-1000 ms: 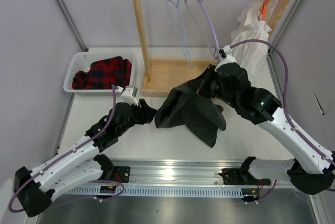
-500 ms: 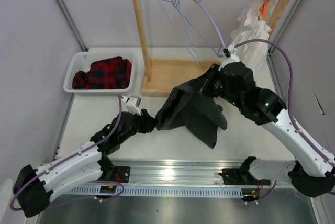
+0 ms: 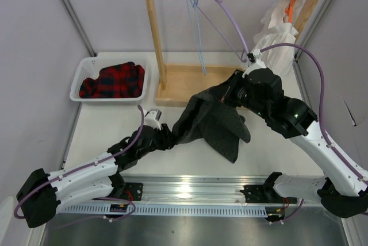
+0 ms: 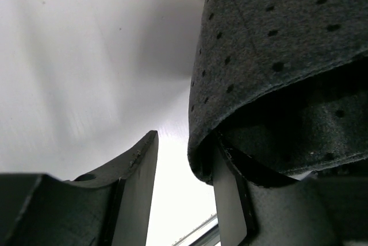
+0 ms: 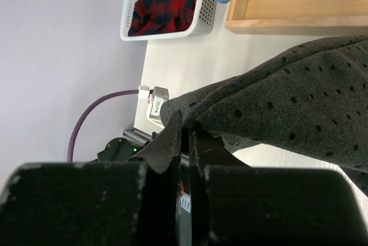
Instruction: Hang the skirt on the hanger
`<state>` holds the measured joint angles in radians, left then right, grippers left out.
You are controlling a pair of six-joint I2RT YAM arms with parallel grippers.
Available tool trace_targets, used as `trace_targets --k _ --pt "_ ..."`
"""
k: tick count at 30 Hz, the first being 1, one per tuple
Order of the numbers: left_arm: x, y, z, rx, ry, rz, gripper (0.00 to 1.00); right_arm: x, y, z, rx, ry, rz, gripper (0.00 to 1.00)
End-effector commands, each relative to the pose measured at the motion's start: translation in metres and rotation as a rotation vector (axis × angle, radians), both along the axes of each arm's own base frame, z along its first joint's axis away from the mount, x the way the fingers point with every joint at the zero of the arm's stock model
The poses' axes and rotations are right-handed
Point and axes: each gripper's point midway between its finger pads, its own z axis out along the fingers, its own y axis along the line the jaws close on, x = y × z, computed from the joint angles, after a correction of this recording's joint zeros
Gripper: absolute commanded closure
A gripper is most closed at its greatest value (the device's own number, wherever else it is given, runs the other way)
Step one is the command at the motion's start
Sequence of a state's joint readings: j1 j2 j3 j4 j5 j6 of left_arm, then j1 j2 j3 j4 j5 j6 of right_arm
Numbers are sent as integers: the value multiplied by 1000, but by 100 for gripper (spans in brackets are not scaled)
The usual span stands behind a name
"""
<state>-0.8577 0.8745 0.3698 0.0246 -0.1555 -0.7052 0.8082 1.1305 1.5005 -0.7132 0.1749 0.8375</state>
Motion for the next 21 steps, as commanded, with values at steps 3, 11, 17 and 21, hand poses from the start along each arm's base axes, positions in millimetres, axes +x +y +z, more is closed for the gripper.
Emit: trace_targets --k 3,11,17,21 --pt "-1 -4 3 -84 15 39 49 -4 -5 42 106 -92 -2 100" --pt "-3 -16 19 -180 43 38 59 -4 -4 40 111 -86 1 100" --pt "2 -12 52 -187 34 80 100 -6 -7 41 106 -88 -2 100" --pt "10 11 103 -122 -33 157 100 -5 -13 42 98 -95 -20 100"
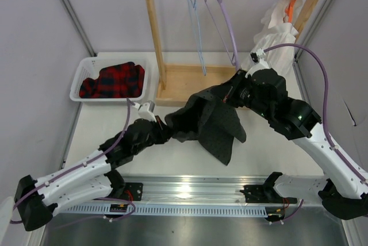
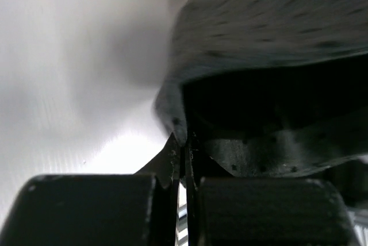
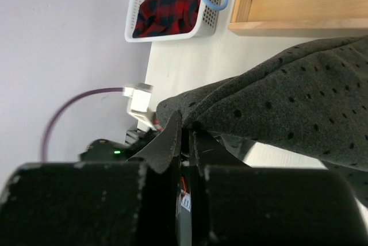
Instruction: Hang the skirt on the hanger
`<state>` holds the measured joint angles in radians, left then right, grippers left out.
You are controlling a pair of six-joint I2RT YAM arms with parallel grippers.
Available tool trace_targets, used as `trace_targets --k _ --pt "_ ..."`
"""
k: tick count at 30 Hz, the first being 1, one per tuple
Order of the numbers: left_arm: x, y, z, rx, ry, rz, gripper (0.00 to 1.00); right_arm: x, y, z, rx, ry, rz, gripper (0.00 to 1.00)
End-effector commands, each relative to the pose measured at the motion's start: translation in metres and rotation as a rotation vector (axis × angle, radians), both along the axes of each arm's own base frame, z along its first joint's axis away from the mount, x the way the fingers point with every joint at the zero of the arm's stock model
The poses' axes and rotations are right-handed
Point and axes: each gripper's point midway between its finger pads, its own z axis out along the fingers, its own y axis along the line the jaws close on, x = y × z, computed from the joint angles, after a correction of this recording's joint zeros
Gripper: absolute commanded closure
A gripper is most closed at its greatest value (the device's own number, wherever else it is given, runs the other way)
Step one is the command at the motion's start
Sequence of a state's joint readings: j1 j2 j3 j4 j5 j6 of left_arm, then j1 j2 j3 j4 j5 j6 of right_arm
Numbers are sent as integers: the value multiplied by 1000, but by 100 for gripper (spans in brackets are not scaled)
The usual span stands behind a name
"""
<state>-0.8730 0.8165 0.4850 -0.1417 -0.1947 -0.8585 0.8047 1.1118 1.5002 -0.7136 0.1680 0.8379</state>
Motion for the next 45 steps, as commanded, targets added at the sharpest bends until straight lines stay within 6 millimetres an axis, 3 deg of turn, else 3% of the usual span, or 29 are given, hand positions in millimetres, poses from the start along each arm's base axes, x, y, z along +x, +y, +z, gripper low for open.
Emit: trace_targets --k 1,3,5,6,9,12,13,15,16,18,19,24,28,33,34,37,41,42,44,45 --pt "15 20 73 10 -113 104 100 -3 -12 37 84 -84 -26 100" --pt "17 31 106 43 -147 126 100 -3 -16 38 86 -88 -35 100" --pt "21 42 119 92 -174 160 100 -5 -21 41 92 -93 -43 100" --pt "20 50 142 95 -194 179 100 -5 -24 42 93 -93 -48 100" --pt "20 70 183 124 -265 220 100 -10 -36 47 102 -104 -74 100" --pt "18 88 209 185 -308 234 100 -17 -48 51 115 -111 -96 100" --pt "14 94 234 169 -348 238 100 -20 -51 49 111 -105 -101 100" --pt "10 99 239 200 -350 225 100 -26 -59 47 115 -95 -110 100" --pt "7 104 257 183 -379 223 100 -27 -61 46 117 -93 -117 100" --pt "1 104 257 206 -370 188 100 -35 -70 42 125 -78 -126 100" --pt "-2 107 269 196 -391 179 100 -38 -73 40 128 -72 -131 100" --pt "-17 106 272 195 -380 102 100 -60 -93 28 134 -28 -144 100" --pt "-31 86 263 184 -352 -45 100 -82 -108 16 187 8 -148 100" --pt "-25 82 246 225 -300 -37 100 -85 -107 -7 198 58 -151 100" --pt "-22 83 242 251 -287 -27 100 -80 -101 -21 177 86 -150 100" --pt "-5 75 227 316 -252 -5 100 -69 -85 -36 148 108 -131 100" --pt "29 64 201 347 -189 -12 100 -33 -65 -65 61 127 -159 100" --pt "39 61 178 372 -137 -26 100 -28 -60 -70 56 140 -147 100" --pt "61 62 174 340 -136 -3 100 -1 -61 -91 44 175 -184 100" --pt "71 60 158 359 -100 -6 100 3 -57 -99 50 194 -151 100"
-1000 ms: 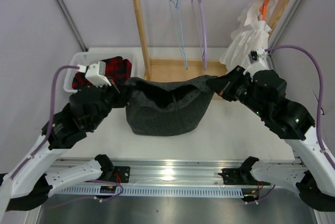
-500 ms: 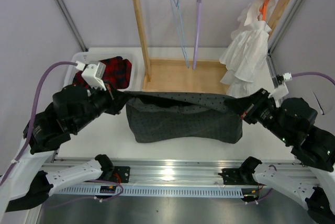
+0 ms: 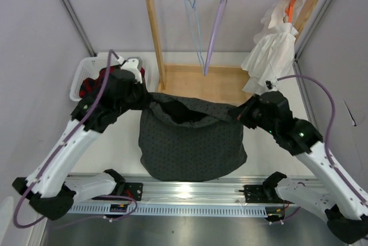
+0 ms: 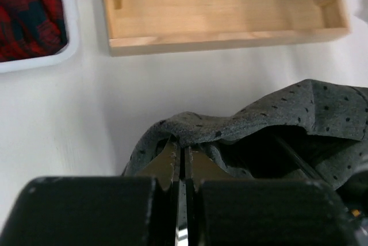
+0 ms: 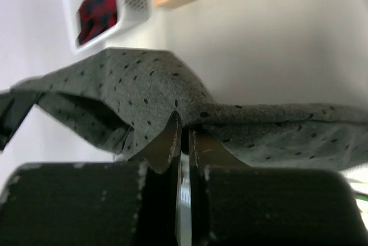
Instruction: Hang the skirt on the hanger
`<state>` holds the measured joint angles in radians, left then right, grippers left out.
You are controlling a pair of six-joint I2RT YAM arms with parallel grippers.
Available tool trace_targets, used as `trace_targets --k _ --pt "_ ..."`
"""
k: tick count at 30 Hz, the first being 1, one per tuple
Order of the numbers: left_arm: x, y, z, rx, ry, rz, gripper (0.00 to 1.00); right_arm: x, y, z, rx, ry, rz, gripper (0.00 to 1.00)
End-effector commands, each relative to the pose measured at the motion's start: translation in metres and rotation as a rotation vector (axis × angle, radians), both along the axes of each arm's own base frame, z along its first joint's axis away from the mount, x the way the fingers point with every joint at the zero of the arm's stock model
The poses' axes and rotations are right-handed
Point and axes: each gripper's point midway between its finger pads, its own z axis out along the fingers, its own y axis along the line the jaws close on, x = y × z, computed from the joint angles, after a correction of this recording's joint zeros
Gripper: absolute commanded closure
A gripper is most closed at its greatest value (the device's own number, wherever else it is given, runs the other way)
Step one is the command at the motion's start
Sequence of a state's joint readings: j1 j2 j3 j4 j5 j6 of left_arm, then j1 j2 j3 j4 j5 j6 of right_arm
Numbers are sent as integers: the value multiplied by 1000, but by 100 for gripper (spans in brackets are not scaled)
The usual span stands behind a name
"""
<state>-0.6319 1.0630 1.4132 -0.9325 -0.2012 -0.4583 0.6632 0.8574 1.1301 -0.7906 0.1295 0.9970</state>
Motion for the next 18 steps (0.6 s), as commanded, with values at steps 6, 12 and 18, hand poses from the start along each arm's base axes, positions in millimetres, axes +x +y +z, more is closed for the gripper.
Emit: trace_targets --k 6,12,18 --pt "86 -8 -36 -65 46 -4 100 91 -10 -37 106 4 -4 100" --pt "133 -14 -43 -93 65 -29 100 139 -22 -37 138 -30 -2 100" --pt "173 -10 -48 -173 92 -56 100 177 -28 -48 167 -15 -4 100"
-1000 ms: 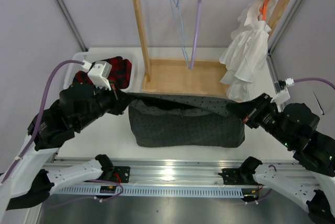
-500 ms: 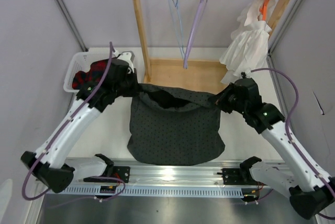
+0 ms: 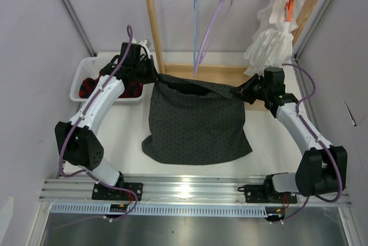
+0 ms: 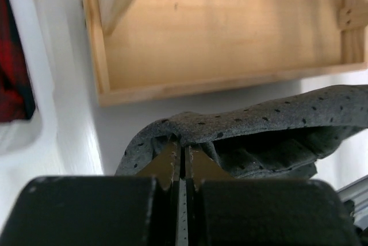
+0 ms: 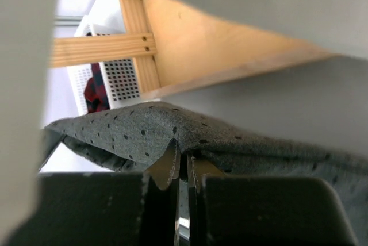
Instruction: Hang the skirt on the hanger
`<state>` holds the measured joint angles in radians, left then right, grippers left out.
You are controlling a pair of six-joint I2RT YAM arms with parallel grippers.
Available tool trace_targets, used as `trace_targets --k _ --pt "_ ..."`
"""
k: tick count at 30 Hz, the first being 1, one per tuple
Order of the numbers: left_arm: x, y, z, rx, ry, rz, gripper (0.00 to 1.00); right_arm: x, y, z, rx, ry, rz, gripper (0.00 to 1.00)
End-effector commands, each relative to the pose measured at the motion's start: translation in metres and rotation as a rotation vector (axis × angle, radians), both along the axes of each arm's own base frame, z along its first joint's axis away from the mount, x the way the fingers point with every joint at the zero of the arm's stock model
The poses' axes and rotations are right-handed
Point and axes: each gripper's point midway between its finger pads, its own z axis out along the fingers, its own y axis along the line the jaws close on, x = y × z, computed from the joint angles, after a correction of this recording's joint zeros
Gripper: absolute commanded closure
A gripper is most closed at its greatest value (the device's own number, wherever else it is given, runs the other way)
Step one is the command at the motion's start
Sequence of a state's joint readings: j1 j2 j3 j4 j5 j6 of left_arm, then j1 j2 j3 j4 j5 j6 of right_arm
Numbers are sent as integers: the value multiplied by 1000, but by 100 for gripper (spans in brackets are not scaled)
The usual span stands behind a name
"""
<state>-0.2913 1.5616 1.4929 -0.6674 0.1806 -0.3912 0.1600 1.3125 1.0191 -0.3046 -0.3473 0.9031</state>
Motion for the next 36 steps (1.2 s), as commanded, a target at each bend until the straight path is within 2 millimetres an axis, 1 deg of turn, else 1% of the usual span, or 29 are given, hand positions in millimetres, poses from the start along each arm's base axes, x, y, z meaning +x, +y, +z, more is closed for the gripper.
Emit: trace_targets --k 1,2,6,8,10,12,14,15,16,17,18,19,20,21,22,23,24,25,26,27,28,29,30,32,33,34,35,36 --pt "31 -1 31 -84 -98 -42 100 33 1 33 50 -137 35 100" --pt "35 -1 34 -84 -103 -43 100 36 0 31 53 -135 36 100" --pt "42 0 22 -100 -75 -53 100 44 0 23 61 -126 44 100" --pt "42 -1 23 -101 -80 -69 100 43 -1 23 57 -126 45 100" --pt "36 -2 20 -87 -67 -99 100 40 -1 22 48 -116 51 100" --pt "24 -1 15 -78 -34 -121 100 33 -4 19 46 -88 54 100" --pt "11 4 -2 -58 11 -112 99 25 -3 16 56 -67 62 100" --pt "4 3 -5 -63 21 -120 98 15 -3 11 57 -43 63 100" --pt "-3 3 3 -76 1 -126 97 10 -3 7 62 -29 65 100" --pt "-21 5 -24 -73 70 -126 95 3 -2 3 69 -16 72 100" --pt "-27 6 -26 -79 68 -128 95 -4 -3 -1 70 -1 72 100" --pt "-33 6 -17 -89 32 -127 91 -16 -4 -11 71 18 72 100" --pt "-48 10 -43 -80 95 -117 91 -22 -4 -14 74 26 73 100" --pt "-54 11 -48 -81 105 -113 91 -29 -3 -18 83 30 81 100" --pt "-64 10 -50 -99 110 -122 92 -41 -4 -26 87 45 79 100" --pt "-73 11 -60 -99 134 -117 92 -47 -4 -30 87 52 79 100" --pt "-78 11 -61 -103 135 -112 92 -54 -4 -35 88 62 81 100" --pt "-83 9 -61 -113 127 -124 92 -62 -4 -32 94 49 83 100" --pt "-95 9 -69 -105 146 -128 92 -73 -5 -48 96 85 81 99" --pt "-99 10 -71 -98 149 -125 92 -81 -5 -54 97 102 84 99" --pt "-106 12 -80 -91 169 -115 93 -88 -6 -59 95 111 84 99" --pt "-113 9 -84 -94 172 -127 92 -99 -7 -68 93 124 83 99" --pt "-117 8 -88 -91 179 -128 92 -106 -8 -74 88 139 81 98" --pt "-129 9 -105 -74 218 -110 91 -117 -12 -86 73 159 72 98" --pt "-131 7 -107 -77 216 -112 90 -123 -12 -91 73 177 71 98" --pt "-135 7 -113 -78 233 -100 85 -127 -11 -95 75 189 75 98" --pt "-141 5 -120 -74 249 -106 84 -131 -11 -99 75 197 77 96" --pt "-143 3 -121 -77 244 -109 84 -138 -13 -105 70 209 75 87"
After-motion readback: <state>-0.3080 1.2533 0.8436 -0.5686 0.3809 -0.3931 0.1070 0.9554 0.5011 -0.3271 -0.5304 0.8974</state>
